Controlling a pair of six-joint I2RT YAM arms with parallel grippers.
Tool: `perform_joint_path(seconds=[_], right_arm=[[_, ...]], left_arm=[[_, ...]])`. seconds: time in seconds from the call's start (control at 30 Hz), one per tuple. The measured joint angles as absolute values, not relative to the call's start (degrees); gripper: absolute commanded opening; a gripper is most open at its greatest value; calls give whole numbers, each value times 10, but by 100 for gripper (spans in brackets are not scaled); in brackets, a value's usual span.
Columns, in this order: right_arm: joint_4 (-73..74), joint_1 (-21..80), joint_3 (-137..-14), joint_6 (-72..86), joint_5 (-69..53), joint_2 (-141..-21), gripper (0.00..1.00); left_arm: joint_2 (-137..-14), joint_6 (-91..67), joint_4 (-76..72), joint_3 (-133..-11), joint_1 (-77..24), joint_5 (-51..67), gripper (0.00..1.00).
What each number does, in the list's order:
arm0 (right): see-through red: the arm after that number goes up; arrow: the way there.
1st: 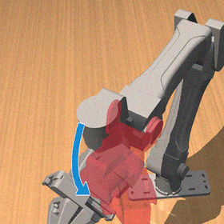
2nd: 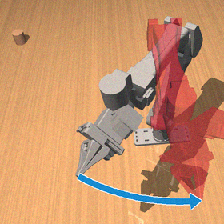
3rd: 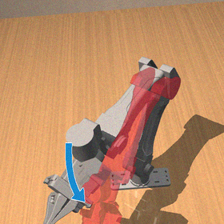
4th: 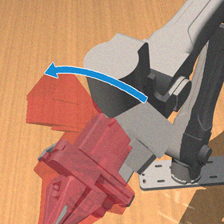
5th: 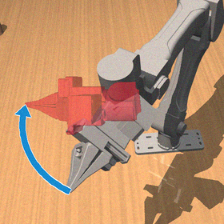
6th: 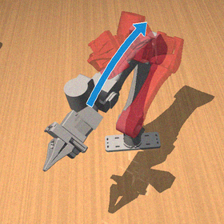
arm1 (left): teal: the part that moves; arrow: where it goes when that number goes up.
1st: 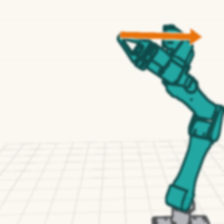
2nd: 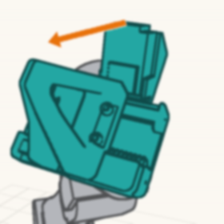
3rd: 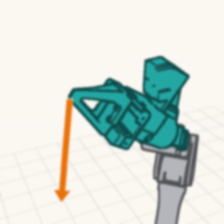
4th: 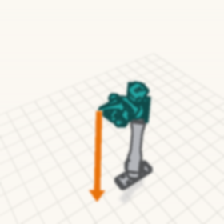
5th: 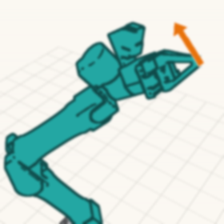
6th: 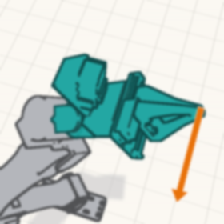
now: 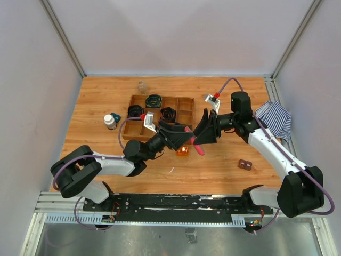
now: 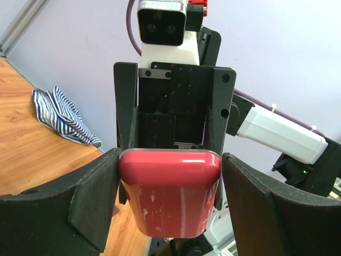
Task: Sort the pills into containers
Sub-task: Open the pill container at the center of the board.
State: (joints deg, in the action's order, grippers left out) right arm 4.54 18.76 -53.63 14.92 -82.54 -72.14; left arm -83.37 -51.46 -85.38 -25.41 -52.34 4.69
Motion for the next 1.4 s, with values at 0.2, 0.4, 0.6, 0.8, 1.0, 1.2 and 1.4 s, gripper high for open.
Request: perform_joint_path(seconds=[0.2,0.4,0.6,0.8,1.0,1.2,1.4], right_arm=[[46,188,-536,149,-826,-721,1],[43,188,-536,153,-826,-722,1],[11,188,-536,183,-835,-728,1],[-10,188,-536,207,-834,-741,1],[51,186,-548,166,-816,-752,1],[106,185,-557,128,-809,-764,1],[124,180,-559,120,-810,-764,1]], left_arm=[[-839,-513,-853,-261,-523,43,71],[-840,-514,-852,-262,-524,46,45],[-840,-518,-858,-263,-521,51,5],[-860,-555,-873,-268,-479,124,0],[-904,-600,-876,-299,-442,212,0],[-927,-623,-876,-315,-424,266,0],[-934,-639,-875,-322,-413,302,0]])
